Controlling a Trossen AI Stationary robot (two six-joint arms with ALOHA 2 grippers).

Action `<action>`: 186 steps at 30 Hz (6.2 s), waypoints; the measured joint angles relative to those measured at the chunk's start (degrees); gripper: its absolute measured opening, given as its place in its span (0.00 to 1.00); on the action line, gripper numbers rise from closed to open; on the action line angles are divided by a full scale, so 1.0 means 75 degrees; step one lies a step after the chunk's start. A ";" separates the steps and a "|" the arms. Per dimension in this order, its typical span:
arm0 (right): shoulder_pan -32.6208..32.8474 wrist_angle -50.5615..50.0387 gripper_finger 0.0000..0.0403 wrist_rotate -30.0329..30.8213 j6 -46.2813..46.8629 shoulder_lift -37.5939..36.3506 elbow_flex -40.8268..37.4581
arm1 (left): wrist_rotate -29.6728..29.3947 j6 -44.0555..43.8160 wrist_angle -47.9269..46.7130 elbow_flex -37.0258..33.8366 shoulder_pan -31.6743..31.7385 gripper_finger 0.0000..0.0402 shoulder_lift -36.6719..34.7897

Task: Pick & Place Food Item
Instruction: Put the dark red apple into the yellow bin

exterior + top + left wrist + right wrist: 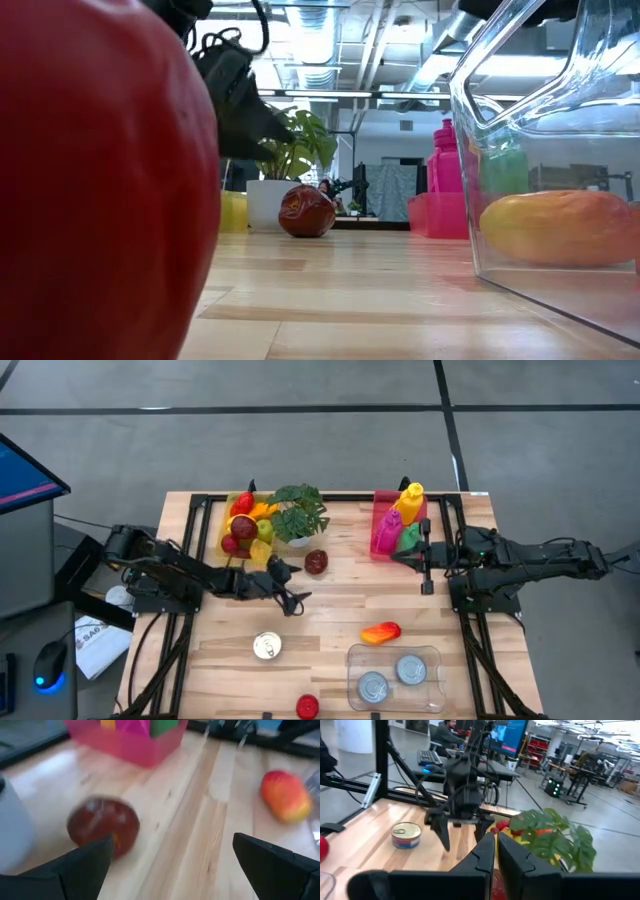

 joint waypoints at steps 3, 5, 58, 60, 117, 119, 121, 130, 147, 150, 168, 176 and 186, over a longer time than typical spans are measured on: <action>0.0134 0.0003 0.04 0.0001 0.0000 -0.0044 -0.0001 | -0.0422 -0.0187 0.0133 0.0000 -0.0289 0.99 0.0548; 0.0184 -0.0010 0.04 0.0001 -0.0003 -0.0035 -0.0001 | -0.0687 -0.0198 0.0327 0.0000 -0.0410 0.99 0.0895; 0.0177 0.0000 0.04 0.0003 -0.0176 -0.0026 -0.0003 | -0.1233 -0.0832 0.2201 0.1026 0.1302 1.00 0.3353; 0.0177 0.0000 0.04 0.0003 -0.0176 -0.0026 -0.0003 | -0.1086 -0.0831 0.2249 0.1026 0.1385 1.00 0.3353; 0.0335 -0.0692 0.04 -0.0026 -0.0257 -0.0023 -0.0003 | -0.0682 -0.1055 0.2335 0.1026 0.1557 0.76 0.3350; 0.0249 -0.0801 0.04 -0.0026 -0.0255 -0.0020 -0.0003 | -0.0682 -0.1055 0.2332 0.1026 0.1557 0.76 0.3350; 0.0166 -0.0807 0.04 -0.0029 -0.0153 -0.0023 -0.0003 | -0.0682 -0.1055 0.2332 0.1026 0.1557 0.76 0.3350; 0.0048 -0.0203 0.04 -0.0227 -0.0204 -0.0032 -0.0441 | -0.0682 -0.1055 0.2329 0.1026 0.1557 0.76 0.3350; -0.0656 0.0051 0.04 -0.0221 -0.0115 -0.0681 -0.0676 | -0.0397 -0.1042 0.1993 0.1011 0.1542 0.75 0.2074; -0.0656 0.0012 0.04 -0.0221 -0.0117 -0.0679 -0.0676 | -0.0067 -0.1052 0.1274 0.1011 0.1458 0.74 0.1301; -0.0651 -0.0009 0.04 -0.0207 -0.0115 -0.0679 -0.0676 | -0.0034 -0.3172 -0.5093 0.1011 0.0156 0.74 -0.2998; -0.0651 -0.0006 0.04 -0.0204 -0.0112 -0.0679 -0.0676 | -0.0325 -0.4488 -0.7654 0.1011 0.0051 0.74 -0.4537; -0.0656 0.0038 0.04 -0.0205 -0.0115 -0.0681 -0.0676 | -0.3642 -0.4260 -0.8570 0.1011 0.0222 0.74 -0.4997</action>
